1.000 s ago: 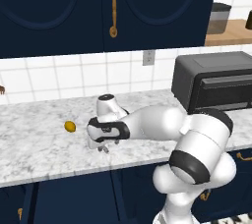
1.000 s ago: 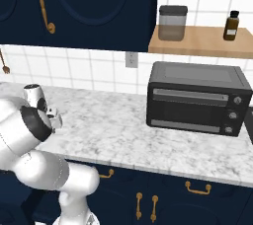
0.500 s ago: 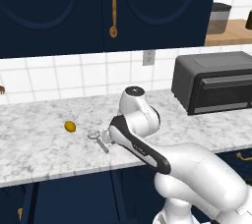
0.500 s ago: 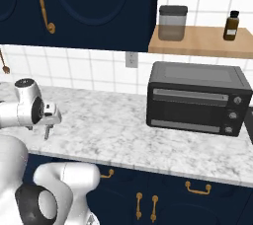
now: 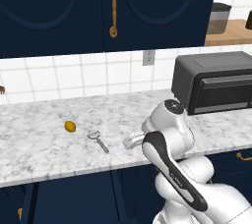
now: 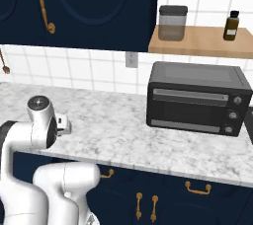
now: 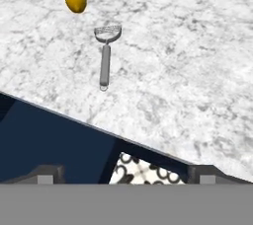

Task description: Pick the peeler from the drawer and place it on the counter.

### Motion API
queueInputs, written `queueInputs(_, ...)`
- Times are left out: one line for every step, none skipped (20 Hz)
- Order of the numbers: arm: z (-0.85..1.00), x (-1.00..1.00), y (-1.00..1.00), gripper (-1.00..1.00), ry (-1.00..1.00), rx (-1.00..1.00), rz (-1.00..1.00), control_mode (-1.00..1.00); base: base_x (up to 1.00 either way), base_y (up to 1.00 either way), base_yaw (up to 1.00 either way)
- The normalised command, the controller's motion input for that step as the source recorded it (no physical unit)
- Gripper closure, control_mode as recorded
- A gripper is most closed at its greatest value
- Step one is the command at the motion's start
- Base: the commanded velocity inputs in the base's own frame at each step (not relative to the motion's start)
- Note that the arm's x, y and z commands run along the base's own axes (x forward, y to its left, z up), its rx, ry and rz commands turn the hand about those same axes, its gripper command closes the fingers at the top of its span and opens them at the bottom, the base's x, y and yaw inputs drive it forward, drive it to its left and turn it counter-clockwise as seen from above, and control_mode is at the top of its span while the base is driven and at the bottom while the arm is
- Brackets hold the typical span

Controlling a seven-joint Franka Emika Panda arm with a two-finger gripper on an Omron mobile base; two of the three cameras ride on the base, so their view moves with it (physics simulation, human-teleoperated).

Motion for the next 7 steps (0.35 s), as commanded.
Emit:
queueInputs(0.00, 0.00, -0.64, -1.00, 0.00, 0.12, 0.00, -1.00, 0.00, 0.00, 0.00)
queueInputs(0.00, 0.00, -0.62, -1.00, 0.00, 0.12, 0.00, -1.00, 0.00, 0.00, 0.00)
queueInputs(0.00, 0.00, -0.63, -1.00, 0.00, 0.13, 0.00, -1.00, 0.00, 0.00, 0.00)
queueInputs(0.00, 0.00, -0.65, -1.00, 0.00, 0.13, 0.00, -1.00, 0.00, 0.00, 0.00)
queueInputs(0.00, 0.00, -0.63, -1.00, 0.00, 0.13, 0.00, -1.00, 0.00, 0.00, 0.00)
queueInputs(0.00, 0.00, -0.60, -1.00, 0.00, 0.10, 0.00, -1.00, 0.00, 0.00, 0.00)
queueInputs(0.00, 0.00, -0.59, -1.00, 0.00, 0.11, 0.00, -1.00, 0.00, 0.00, 0.00)
